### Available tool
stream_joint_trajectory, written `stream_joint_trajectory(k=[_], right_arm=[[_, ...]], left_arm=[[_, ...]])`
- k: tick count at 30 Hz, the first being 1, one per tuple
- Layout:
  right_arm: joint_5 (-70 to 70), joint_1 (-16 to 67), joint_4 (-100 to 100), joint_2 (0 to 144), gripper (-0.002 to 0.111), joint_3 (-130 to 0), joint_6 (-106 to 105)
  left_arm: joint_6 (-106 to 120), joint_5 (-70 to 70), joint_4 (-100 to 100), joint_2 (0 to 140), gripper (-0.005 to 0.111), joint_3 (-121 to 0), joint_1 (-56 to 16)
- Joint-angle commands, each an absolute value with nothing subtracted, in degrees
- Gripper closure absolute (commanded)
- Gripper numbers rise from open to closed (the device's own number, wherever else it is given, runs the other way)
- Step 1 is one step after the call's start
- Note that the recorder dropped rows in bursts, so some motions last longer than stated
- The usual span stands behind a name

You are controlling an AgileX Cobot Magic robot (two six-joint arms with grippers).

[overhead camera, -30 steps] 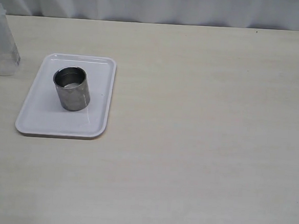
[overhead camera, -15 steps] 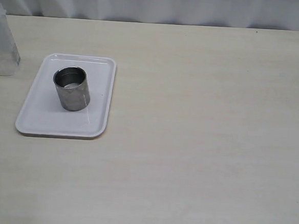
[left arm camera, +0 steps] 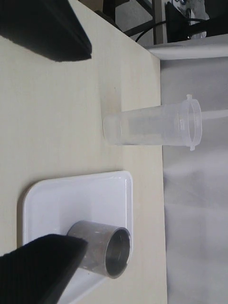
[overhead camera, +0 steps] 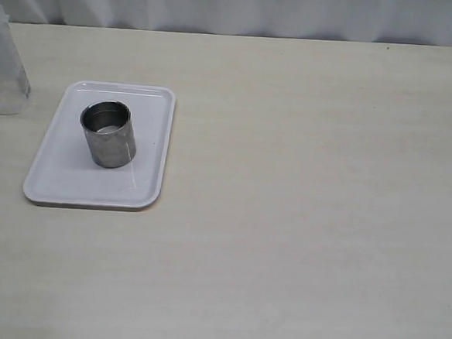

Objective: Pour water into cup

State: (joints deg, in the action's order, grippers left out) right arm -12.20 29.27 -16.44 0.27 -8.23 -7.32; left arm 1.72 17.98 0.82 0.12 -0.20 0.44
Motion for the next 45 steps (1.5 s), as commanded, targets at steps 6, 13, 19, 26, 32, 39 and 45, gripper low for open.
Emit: stream_joint_trajectory(k=[6,13,19,26,32,39,45], right_arm=[[-19.03,13.36,-14.21,0.00,0.104,0.00,-2.52],[-15.96,8.80,-13.55,0.00,0.104,0.00,0.00],[-12.14,5.65,-4.72,0.00,0.104,0.00,0.00],[-3.51,4.27,-5.41,0.00,0.104,0.00,0.00],[4.74,3.82,-5.41,0.00,0.104,0.00,0.00],[11.34,3.82,-6.49,0.00,0.104,0.00,0.00],[16.07,3.82,-6.49,0.00,0.104,0.00,0.00]], left_arm=[[1.65,17.45,0.76,0.00,0.015,0.00,-0.04],[1.65,17.45,0.76,0.00,0.015,0.00,-0.04],[1.65,17.45,0.76,0.00,0.015,0.00,-0.04],[1.65,17.45,0.76,0.00,0.015,0.00,-0.04],[1.65,17.45,0.76,0.00,0.015,0.00,-0.04],[1.65,17.45,0.76,0.00,0.015,0.00,-0.04],[1.65,17.45,0.76,0.00,0.015,0.00,-0.04]])
